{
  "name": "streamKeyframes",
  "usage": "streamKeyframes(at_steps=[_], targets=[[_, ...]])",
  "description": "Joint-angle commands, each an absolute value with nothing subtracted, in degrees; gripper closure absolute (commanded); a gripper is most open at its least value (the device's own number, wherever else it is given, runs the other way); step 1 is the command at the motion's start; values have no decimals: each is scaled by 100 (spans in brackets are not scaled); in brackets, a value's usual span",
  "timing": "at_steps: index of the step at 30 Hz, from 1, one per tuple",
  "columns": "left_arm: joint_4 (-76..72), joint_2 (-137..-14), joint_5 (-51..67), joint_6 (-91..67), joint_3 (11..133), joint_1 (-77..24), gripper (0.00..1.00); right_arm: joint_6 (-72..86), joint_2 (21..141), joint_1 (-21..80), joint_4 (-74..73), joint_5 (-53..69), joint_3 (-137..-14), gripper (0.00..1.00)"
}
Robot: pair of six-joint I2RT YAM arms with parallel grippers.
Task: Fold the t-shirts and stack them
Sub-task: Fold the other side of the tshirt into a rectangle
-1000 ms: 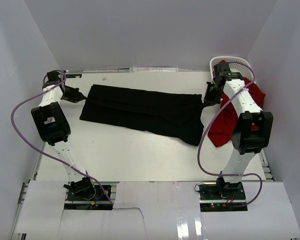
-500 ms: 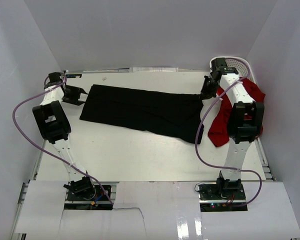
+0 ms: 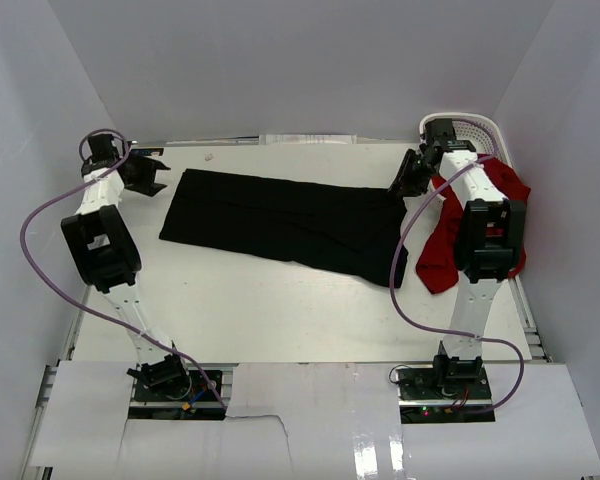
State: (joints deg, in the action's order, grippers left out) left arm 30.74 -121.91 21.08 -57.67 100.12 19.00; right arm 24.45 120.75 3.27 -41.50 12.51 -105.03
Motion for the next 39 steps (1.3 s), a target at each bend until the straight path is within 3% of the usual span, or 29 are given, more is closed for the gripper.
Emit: streamKeyframes(at_steps=[1, 2, 3, 6, 18, 39], targets=[[2760, -11172, 2583, -5161, 9994, 1733, 40, 2233, 11340, 465, -4017, 1705, -10013, 63], [2760, -11049, 2645, -4802, 9828, 1671, 40, 2032, 11007, 588, -3982, 1722, -9811, 57], [2742, -10917, 2733, -4616, 9713, 1609, 40, 1935, 10865, 650, -3990, 1723, -9626, 44], [2619, -10320, 3198, -4062, 9107, 1188, 39, 1478, 10398, 922, -4165, 1670, -9142, 35], [2883, -9984, 2971, -3024, 7657, -351, 41, 168, 9686, 2135, -4264, 167, -8043, 40], [2698, -10520, 2716, -3190, 6882, -387, 41, 677, 10626, 2601, -3200, 378, -7831, 40]])
